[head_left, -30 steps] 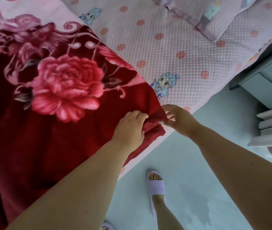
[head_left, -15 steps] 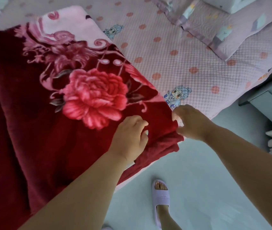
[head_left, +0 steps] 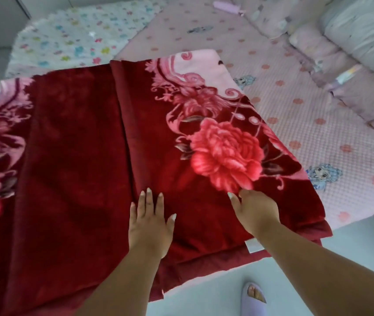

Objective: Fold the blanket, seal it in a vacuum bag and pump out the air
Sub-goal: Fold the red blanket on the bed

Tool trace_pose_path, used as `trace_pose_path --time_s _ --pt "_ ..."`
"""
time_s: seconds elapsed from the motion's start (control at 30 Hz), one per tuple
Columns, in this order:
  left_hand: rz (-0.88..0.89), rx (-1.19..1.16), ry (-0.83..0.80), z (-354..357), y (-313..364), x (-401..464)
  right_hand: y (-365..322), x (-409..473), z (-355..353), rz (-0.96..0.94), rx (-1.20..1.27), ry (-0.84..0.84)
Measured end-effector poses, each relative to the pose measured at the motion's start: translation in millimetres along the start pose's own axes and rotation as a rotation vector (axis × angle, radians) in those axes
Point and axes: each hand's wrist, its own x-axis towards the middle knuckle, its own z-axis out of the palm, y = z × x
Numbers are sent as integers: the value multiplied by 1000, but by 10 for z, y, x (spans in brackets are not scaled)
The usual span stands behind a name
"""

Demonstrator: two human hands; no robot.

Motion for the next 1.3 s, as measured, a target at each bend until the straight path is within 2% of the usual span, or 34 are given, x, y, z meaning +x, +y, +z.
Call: trace_pose_path --time_s 0.07,0.1,0.17,0.23,0.3,0.37,0.47,0.53,0.6,0.67,0.7,0.73,0.8,0.87,0.9,0.97,1.1,1.2,1.3 --pt "-6 -57 -95 -57 -207 33 -495 160 -104 -52 157 25" --pt "3 -80 -152 -72 -304 34 -777 203 -128 -102 239 -23" --pt "55 -128 -219 -97 -482 -3 -1309 169 -82 -206 364 -263" --pt "148 -250 -210 -127 -653 -47 -1668 -2 81 -231 405 -555" --pt "183 -403 -154 -209 -859 -68 -1778 -137 154 -178 420 -693" --pt "147 -487 -50 -313 -1102 -31 -1802 -84 11 -99 442 -657" --pt "-1 -494 121 -450 -1379 84 -1924 207 -297 -60 408 -342" --pt "-77 -463 117 -449 -1463 154 -2131 366 -341 -163 491 -192" --pt "-68 -404 -36 -368 -1500 188 -2398 415 -249 -302 503 -313" --pt "-22 -368 -177 -259 -1542 182 -2598 359 -56 -383 260 -525" --pt "-12 -379 -181 -230 -1599 186 -2667 343 7 -385 132 -547" --pt "-10 -403 -158 -227 -1677 198 -2737 352 30 -358 50 -490" --pt "-14 -421 -81 -260 -1881 238 -2899 391 -27 -301 -16 -223" --pt "-68 -378 -15 -298 -2142 247 -3136 455 -104 -319 22 -2" --pt "-117 -359 -2 -314 -2282 240 -3272 481 -119 -348 77 33" --pt "-246 -329 10 -320 -2580 211 -3579 498 -128 -409 238 -33" --pt "-492 -291 -27 -245 -3219 29 -4311 384 -63 -499 480 -320" --pt "-619 -279 -71 -130 -3705 -162 -4862 140 54 -546 490 -430" --pt "-719 -302 -77 28 -4160 -327 -5349 -118 171 -547 424 -464"
